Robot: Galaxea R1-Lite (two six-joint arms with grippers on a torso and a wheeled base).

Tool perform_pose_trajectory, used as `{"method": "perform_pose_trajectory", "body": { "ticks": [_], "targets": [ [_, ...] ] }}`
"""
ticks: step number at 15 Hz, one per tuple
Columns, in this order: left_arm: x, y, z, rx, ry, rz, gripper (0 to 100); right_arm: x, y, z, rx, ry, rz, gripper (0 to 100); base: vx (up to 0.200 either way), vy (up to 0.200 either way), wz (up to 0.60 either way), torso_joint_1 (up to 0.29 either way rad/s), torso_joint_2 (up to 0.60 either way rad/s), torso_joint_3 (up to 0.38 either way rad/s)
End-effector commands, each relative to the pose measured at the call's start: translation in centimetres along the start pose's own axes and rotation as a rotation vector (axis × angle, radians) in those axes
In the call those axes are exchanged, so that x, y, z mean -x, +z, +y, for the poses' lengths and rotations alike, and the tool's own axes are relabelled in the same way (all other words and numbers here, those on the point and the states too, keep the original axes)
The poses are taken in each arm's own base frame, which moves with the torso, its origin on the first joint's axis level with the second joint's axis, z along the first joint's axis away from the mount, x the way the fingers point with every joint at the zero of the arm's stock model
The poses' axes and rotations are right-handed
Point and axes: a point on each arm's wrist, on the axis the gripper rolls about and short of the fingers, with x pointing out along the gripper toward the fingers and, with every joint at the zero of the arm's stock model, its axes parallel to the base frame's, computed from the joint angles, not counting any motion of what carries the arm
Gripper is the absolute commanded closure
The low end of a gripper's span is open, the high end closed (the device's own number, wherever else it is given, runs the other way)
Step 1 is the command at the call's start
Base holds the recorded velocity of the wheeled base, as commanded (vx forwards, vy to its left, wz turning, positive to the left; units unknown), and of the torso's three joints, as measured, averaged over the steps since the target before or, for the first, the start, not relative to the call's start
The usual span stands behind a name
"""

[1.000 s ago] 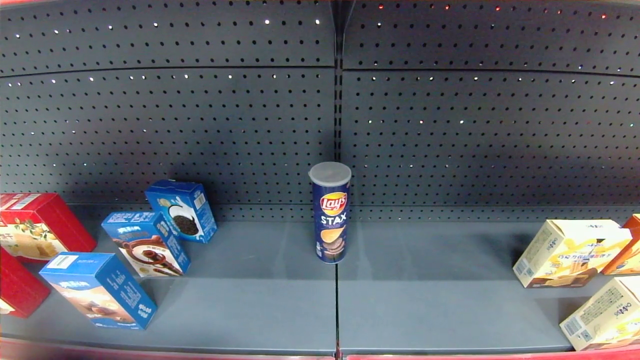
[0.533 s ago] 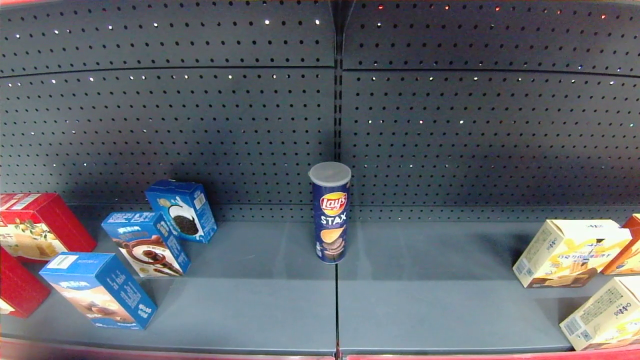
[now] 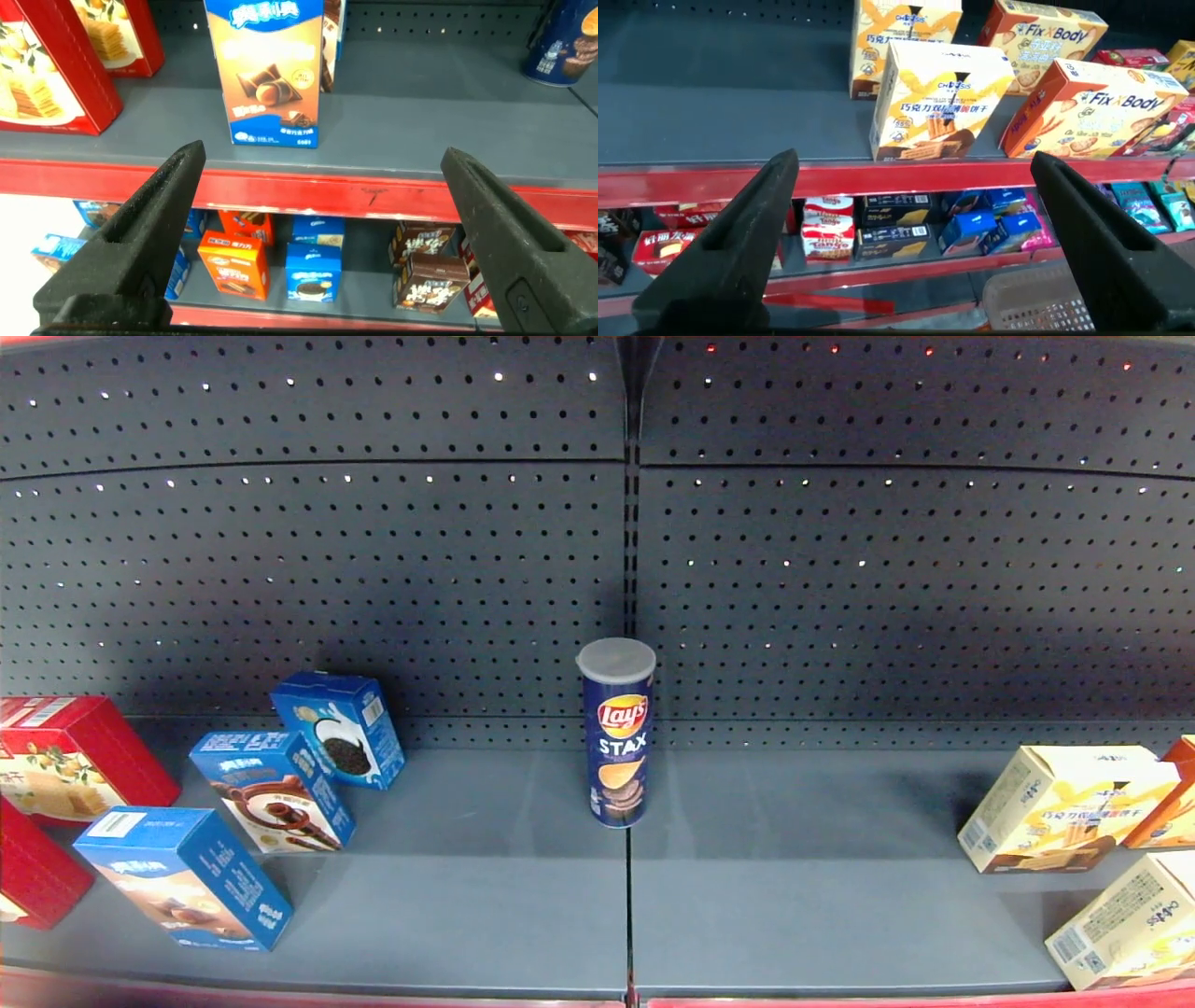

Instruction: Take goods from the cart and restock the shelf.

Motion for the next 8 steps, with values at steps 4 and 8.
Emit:
{"method": "perform_pose_trajectory", "body": {
  "ticks": [4,8],
  "targets": [
    [0.0,0.05,0.0,0.0,0.001,-0.001,0,0.15,-0.2,0.09,0.003,-0.001,-0.01,0,-0.2,0.0,0.0,-0.079,0.19,0.102],
    [-0.01,0.01,0.0,0.0,0.001,0.001,0,0.16,-0.54,0.16,0.011,-0.003,-0.012,0,-0.1,0.0,0.0,-0.127,0.26,0.15]
  ]
}}
